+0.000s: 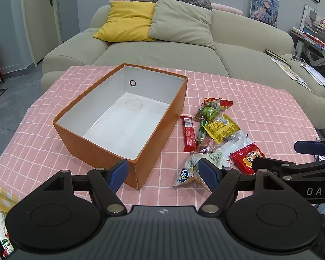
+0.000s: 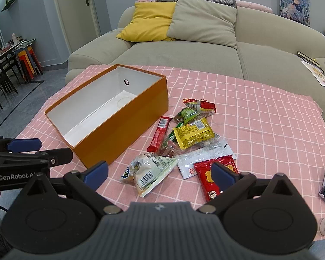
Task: Organize snacks
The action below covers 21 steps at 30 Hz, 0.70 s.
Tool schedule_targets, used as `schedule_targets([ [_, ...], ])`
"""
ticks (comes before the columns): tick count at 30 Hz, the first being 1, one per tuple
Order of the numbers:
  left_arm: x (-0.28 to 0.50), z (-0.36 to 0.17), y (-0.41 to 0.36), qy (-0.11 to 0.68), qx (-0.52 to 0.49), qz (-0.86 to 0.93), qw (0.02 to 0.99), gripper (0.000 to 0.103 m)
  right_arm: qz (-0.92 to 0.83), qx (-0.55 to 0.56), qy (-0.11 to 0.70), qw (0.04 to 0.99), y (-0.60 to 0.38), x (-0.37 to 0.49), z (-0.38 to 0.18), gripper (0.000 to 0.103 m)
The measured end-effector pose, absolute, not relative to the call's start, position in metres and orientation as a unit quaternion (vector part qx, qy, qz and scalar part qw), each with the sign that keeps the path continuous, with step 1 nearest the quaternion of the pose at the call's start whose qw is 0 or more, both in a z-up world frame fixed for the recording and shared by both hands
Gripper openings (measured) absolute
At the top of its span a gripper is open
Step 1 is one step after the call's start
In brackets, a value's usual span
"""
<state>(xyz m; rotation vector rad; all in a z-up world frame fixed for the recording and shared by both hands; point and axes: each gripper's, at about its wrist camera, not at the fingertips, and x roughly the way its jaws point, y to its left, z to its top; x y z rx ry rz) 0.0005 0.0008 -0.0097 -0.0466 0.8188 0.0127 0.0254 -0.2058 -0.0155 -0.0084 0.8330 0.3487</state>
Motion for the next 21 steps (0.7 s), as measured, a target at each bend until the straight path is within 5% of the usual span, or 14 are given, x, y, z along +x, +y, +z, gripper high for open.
schedule_targets([
  [21, 0.0014, -0.0100, -0.0033, 0.408, -0.026, 0.000, 0.912, 0.086, 0.167, -0.006, 0.405, 0.899, -0.2049, 0.0248, -0.0177, 0.099],
])
